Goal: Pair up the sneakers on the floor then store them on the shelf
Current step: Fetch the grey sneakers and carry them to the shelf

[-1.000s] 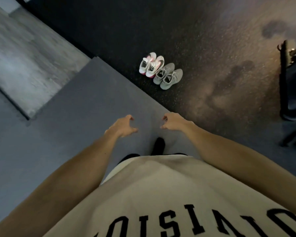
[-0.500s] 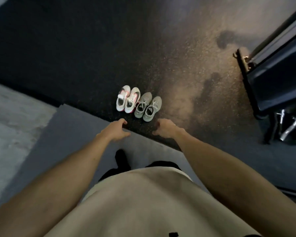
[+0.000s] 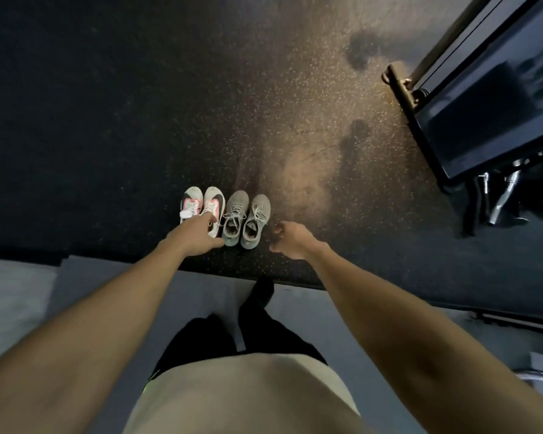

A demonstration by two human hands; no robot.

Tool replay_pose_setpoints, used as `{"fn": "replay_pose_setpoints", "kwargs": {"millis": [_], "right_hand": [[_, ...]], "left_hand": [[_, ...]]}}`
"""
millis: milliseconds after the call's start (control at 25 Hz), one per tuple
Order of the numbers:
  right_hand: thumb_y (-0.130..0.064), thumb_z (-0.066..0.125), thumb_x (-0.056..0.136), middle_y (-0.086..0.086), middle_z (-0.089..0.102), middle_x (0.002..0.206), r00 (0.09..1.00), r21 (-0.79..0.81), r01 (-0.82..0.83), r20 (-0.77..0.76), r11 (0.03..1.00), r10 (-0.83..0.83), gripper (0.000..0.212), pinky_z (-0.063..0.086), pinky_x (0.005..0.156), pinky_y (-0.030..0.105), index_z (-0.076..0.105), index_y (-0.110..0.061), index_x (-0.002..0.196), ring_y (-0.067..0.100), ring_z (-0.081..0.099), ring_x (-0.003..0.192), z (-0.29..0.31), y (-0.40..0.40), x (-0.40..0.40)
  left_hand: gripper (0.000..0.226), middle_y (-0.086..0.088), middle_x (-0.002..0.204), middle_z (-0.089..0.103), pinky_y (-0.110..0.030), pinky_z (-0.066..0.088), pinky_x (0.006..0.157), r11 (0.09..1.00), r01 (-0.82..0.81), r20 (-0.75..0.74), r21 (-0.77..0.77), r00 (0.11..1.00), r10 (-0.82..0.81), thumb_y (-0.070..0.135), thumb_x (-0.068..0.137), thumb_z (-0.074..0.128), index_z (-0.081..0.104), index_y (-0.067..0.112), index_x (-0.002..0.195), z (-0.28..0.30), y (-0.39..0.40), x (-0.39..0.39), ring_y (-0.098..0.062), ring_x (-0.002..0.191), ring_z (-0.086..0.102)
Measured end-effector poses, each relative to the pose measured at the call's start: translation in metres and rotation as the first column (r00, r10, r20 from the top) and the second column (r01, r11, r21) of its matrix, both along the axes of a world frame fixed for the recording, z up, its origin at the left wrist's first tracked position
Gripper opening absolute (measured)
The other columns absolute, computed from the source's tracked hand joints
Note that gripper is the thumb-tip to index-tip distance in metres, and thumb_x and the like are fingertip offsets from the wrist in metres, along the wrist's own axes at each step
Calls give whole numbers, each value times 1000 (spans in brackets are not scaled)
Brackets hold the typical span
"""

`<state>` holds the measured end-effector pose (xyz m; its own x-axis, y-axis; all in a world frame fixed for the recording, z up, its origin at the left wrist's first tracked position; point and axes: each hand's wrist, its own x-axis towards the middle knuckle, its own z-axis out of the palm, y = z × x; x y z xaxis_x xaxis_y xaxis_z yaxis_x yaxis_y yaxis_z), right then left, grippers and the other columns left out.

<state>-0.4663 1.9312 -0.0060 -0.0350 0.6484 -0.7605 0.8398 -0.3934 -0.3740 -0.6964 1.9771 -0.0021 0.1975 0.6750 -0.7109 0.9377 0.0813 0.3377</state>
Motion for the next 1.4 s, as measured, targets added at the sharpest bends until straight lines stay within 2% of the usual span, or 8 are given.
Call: {"fn": "replay_pose_setpoints", "kwargs": {"millis": [240,440,520,600,840,1000,1240,1400], "right_hand": [[-24,65,87,10,55,135,999,-66,44,-5,997,-44,52,47,100,43,49,-12,135,30,54,120,-73,52,11],[-32,65,86,6,53,136,989,-90,142,46,986,-138,57,45,102,44,46,-17,138,27,53,121,-152,77,14],[-35,66,86,6,53,137,987,-113,158,56,981,-153,59,43,103,44,45,-17,138,26,52,123,-208,84,8],[-36,67,85,5,52,137,986,-110,162,63,981,-155,61,42,104,45,45,-18,138,25,50,125,-233,87,6],[-40,66,83,1,52,134,995,-17,85,51,996,-84,58,37,105,44,46,-21,134,24,49,125,-415,96,-37],[-40,66,83,0,51,133,996,6,56,76,998,-56,58,37,104,44,45,-21,134,23,48,125,-512,93,-57],[-30,65,87,2,47,132,994,-32,41,106,999,-37,53,48,95,41,44,-17,134,24,45,124,-607,80,-75],[-20,61,90,4,56,116,986,76,2,166,997,-15,22,46,75,36,53,-13,110,25,52,112,-623,79,-79]], "left_hand": [[64,-3,124,57,-42,49,92,997,47,23,-61,999,-46,47,76,70,47,24,131,-74,62,18,-22,107,57],[65,-3,135,51,-40,46,96,988,144,22,-53,990,-143,45,81,68,44,23,138,-159,93,32,-24,121,51],[65,-3,136,50,-42,46,97,984,173,4,-44,985,-173,45,82,66,43,22,139,-214,100,31,-24,123,49],[65,-3,137,49,-43,45,98,974,226,-21,-37,974,-226,45,84,65,42,22,140,-245,103,33,-25,126,46],[62,-1,140,46,-41,41,103,939,343,-120,-40,931,-345,43,88,62,41,18,140,-429,104,15,-24,131,39],[59,-1,142,44,-39,38,105,902,431,-117,3,896,-428,38,91,58,38,19,144,-525,105,8,-22,134,36],[32,0,124,56,-37,41,93,812,583,-178,26,802,-570,30,91,60,53,19,120,-618,93,5,-22,124,43],[19,-5,110,60,-34,43,85,827,546,-210,137,832,-514,13,95,51,60,19,110,-628,91,10,-25,107,56]]}}
